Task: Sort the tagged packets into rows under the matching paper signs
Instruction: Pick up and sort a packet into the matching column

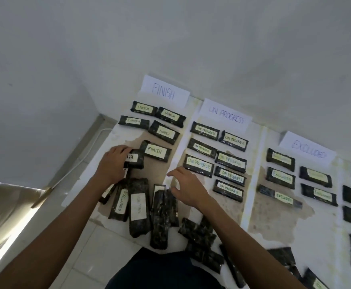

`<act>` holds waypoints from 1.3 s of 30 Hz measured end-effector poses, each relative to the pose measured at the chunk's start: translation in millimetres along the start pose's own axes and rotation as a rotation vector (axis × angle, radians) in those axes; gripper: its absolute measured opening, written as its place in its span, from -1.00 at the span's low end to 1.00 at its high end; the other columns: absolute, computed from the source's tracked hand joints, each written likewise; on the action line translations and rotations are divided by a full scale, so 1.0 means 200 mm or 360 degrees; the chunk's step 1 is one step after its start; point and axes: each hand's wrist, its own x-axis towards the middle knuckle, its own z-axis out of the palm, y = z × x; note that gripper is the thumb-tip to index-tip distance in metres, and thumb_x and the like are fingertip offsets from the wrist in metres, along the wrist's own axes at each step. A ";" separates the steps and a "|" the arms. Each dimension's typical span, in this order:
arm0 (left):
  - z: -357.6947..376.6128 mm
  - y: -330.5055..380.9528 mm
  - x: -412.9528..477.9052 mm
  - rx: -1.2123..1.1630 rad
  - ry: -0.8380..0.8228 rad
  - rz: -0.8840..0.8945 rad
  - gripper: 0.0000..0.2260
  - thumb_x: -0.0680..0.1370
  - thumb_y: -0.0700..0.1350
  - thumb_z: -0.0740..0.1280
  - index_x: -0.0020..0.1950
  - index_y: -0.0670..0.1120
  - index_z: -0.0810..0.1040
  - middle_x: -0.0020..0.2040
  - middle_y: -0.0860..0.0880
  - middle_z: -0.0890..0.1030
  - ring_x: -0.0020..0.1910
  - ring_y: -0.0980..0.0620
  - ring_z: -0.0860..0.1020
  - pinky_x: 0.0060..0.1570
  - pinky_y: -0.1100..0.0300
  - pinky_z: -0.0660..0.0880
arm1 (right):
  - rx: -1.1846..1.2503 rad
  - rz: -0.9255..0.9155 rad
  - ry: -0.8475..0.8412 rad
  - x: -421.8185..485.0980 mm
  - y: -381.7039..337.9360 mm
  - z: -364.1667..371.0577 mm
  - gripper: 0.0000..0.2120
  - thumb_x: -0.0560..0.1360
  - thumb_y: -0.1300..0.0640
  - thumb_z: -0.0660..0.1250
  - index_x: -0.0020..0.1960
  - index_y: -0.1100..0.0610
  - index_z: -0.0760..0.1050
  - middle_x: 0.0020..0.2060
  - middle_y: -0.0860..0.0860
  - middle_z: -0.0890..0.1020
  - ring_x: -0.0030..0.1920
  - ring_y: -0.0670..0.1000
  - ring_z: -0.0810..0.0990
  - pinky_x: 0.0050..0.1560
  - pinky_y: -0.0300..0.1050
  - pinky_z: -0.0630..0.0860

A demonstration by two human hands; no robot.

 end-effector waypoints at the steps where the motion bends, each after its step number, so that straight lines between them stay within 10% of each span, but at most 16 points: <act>1: -0.01 -0.05 0.04 0.0026 0.0015 -0.0021 -0.34 0.30 -0.31 0.40 0.40 -0.16 0.33 0.34 -0.17 0.41 0.33 -0.19 0.34 0.25 -0.11 0.37 | 0.0004 0.0000 -0.0016 0.04 -0.01 0.00 -0.63 0.47 0.18 0.30 0.27 0.11 0.44 0.21 0.09 0.47 0.18 0.14 0.46 0.14 0.00 0.42; 13: -0.01 -0.30 0.48 0.0101 -0.0110 0.0063 -0.37 0.38 -0.40 0.33 0.43 -0.20 0.27 0.40 -0.20 0.34 0.34 -0.23 0.31 0.28 -0.13 0.33 | -0.0150 -0.0273 -0.0213 0.46 -0.03 0.16 -0.64 0.40 0.28 0.25 0.19 0.19 0.49 0.09 0.17 0.51 -0.03 0.20 0.52 -0.10 0.06 0.51; 24: 0.02 -0.35 0.47 -0.0014 -0.0029 0.0115 -0.36 0.35 -0.44 0.33 0.42 -0.22 0.29 0.43 -0.23 0.30 0.33 -0.26 0.33 0.25 -0.14 0.38 | -0.0370 -0.1014 -0.0358 0.80 -0.22 0.29 -0.64 0.37 0.41 0.36 0.16 0.26 0.54 0.16 0.27 0.55 0.19 0.29 0.50 0.13 0.14 0.48; 39: 0.08 -0.20 -0.07 -0.0567 0.0094 -0.0337 -0.56 0.49 -0.19 0.31 0.37 -0.13 0.37 0.32 -0.14 0.42 0.26 -0.12 0.40 0.24 0.02 0.37 | -0.1179 -0.1005 -0.0427 0.82 -0.28 0.22 -0.69 0.54 0.16 0.19 0.27 0.10 0.42 0.21 0.09 0.42 0.17 0.12 0.37 0.16 -0.02 0.36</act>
